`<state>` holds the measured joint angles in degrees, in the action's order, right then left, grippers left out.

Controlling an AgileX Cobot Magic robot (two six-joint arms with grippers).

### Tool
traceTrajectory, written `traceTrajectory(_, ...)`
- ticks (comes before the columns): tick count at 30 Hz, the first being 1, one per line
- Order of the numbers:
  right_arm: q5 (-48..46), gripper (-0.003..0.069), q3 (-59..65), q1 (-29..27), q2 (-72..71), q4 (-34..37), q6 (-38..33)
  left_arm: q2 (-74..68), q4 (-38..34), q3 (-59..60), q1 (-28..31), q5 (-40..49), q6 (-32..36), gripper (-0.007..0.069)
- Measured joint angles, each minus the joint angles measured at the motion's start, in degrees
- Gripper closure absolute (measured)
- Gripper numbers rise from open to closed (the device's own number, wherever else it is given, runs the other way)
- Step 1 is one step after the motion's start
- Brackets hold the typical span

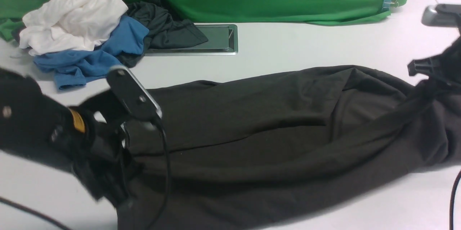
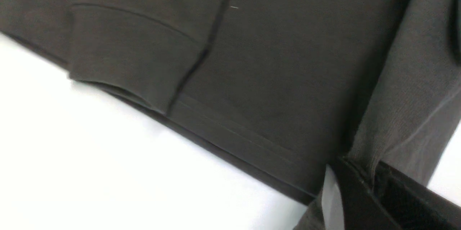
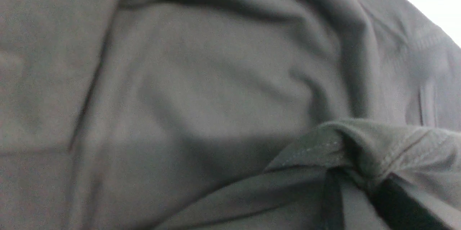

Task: Fold a long-sleeved shirt on a white desktop.
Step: 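Fold the black garment in half by bringing its near edge over to the far edge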

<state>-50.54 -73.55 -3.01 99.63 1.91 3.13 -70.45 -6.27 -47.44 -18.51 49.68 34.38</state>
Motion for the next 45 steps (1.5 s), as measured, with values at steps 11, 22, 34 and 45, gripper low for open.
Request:
traceTrajectory(11, -1.4, 0.0566, -10.6, 0.0, 9.0, 3.0, -4.4, -6.7, -3.6, -1.1, 12.0, -4.4, 7.1, 0.0596)
traceTrajectory(22, -6.3, 0.0566, -21.3, 0.0, 13.3, 5.0, -5.5, -7.2, 0.0, -4.1, 12.4, -9.9, 7.4, 0.0596)
traceTrajectory(34, -7.7, 0.0566, -33.8, 0.0, 26.4, 8.2, -7.2, -25.9, 3.5, -16.3, 13.7, -13.9, 7.1, 0.0596)
traceTrajectory(45, -7.0, 0.0566, -35.9, 0.0, 29.1, 8.1, -6.9, -32.4, 1.5, -23.0, 17.9, -13.3, 6.6, 0.0596)
